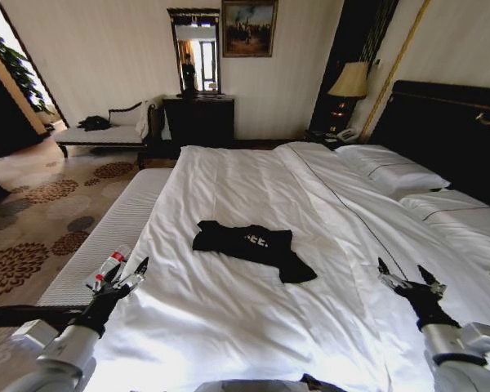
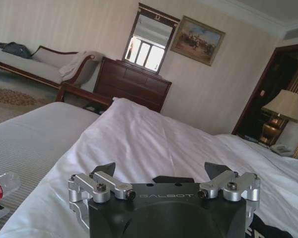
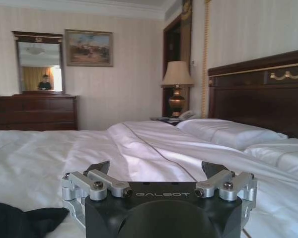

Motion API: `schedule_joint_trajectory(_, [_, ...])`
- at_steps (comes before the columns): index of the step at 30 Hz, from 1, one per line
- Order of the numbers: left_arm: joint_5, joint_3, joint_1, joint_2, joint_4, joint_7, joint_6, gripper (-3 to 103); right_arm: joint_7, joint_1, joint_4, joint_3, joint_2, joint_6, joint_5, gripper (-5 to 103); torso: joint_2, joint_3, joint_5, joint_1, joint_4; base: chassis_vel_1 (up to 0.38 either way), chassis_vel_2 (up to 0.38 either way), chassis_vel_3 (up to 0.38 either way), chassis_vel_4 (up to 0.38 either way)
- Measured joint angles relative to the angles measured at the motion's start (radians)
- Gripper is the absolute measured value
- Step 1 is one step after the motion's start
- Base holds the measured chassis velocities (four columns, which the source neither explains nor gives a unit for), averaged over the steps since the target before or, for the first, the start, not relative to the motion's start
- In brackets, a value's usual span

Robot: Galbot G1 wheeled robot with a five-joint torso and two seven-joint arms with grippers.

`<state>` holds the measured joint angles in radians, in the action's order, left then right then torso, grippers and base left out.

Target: Fold the clothes on the bed.

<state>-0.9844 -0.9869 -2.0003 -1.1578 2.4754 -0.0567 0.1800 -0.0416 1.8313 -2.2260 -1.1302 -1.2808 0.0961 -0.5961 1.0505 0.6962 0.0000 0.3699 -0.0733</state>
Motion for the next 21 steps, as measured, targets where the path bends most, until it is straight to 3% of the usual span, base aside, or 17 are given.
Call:
schedule_joint_trajectory(4, [0.009, 0.008, -0.002, 0.007, -0.018, 0.014, 0.001, 100, -0.011, -0.015, 0.000, 0.030, 0.078, 0.015, -0.014, 100, 0.000, 0.000, 0.0002, 0.000, -0.0001, 0.000, 0.000, 0.000, 0.000])
schedule_joint_trajectory(8, [0.017, 0.034, -0.005, 0.021, -0.045, 0.027, 0.001, 100, -0.017, -0.084, 0.014, 0.106, 0.243, 0.076, -0.088, 100, 0.000, 0.000, 0.0000, 0.000, 0.0005, 0.000, 0.000, 0.000, 0.000])
schedule_joint_trajectory(10, [0.019, 0.037, -0.005, 0.025, -0.049, 0.028, 0.001, 100, -0.017, -0.096, 0.020, 0.121, 0.263, 0.083, -0.098, 100, 0.000, 0.000, 0.0001, 0.000, 0.0005, 0.000, 0.000, 0.000, 0.000])
schedule_joint_trajectory(11, [0.027, 0.054, 0.001, 0.042, -0.065, 0.031, 0.000, 100, -0.020, -0.139, 0.043, 0.180, 0.317, 0.099, -0.126, 100, 0.000, 0.000, 0.0003, 0.000, 0.0002, 0.000, 0.000, 0.000, 0.000])
schedule_joint_trajectory(13, [0.035, 0.074, 0.013, 0.060, -0.079, 0.029, 0.000, 100, -0.027, -0.185, 0.072, 0.234, 0.357, 0.108, -0.146, 100, 0.000, 0.000, 0.0001, 0.000, 0.0003, 0.000, 0.000, 0.000, 0.000])
schedule_joint_trajectory(19, [0.059, 0.140, 0.044, 0.091, -0.111, 0.008, 0.005, 100, -0.051, -0.325, 0.175, 0.378, 0.440, 0.130, -0.187, 100, 0.000, 0.000, -0.0001, 0.000, 0.0000, 0.000, 0.000, 0.000, 0.000])
schedule_joint_trajectory(21, [0.085, 0.167, 0.040, 0.090, -0.126, 0.005, 0.006, 100, -0.057, -0.417, 0.233, 0.493, 0.477, 0.136, -0.173, 100, 0.000, 0.000, 0.0002, 0.000, 0.0001, 0.000, 0.000, 0.000, 0.000])
